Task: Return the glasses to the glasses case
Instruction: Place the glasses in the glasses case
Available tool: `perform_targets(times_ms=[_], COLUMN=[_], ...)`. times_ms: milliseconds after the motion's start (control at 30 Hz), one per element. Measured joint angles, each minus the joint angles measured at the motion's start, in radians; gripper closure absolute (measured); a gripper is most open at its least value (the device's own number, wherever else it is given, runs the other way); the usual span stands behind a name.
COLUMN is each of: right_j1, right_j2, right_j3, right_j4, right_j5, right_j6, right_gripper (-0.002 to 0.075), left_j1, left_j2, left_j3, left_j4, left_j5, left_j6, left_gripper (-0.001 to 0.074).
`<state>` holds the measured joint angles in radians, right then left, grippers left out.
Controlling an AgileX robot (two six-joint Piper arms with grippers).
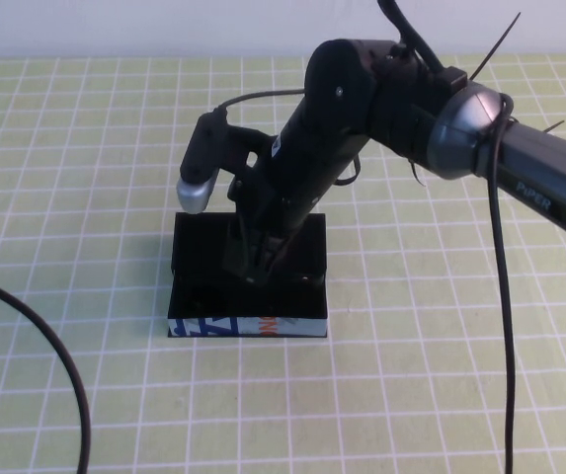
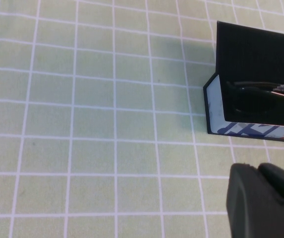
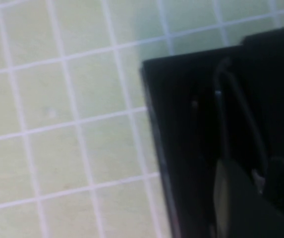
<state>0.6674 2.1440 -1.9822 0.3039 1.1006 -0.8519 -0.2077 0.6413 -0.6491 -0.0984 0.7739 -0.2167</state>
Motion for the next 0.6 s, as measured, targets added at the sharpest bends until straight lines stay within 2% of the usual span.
perform_targets(times_ms=[267,600], right_j1=[0.000,-0.014], right_j2=[0.027,0.097], right_j3=[-0.001,-0.001], right_j4=[0.033,0.033], right_j5=[0.033,-0.064], right_j6=[0.002,0.004], right_gripper=[0.0620,0.0622], left_j1=[0.000,0.000], left_j2=[0.000,0.000], left_j3=[0.000,0.000], left_j4=[0.000,0.000], left_j5=[0.012,0.018], left_j6=[0.000,0.000], left_gripper=[0.0738,0.0738])
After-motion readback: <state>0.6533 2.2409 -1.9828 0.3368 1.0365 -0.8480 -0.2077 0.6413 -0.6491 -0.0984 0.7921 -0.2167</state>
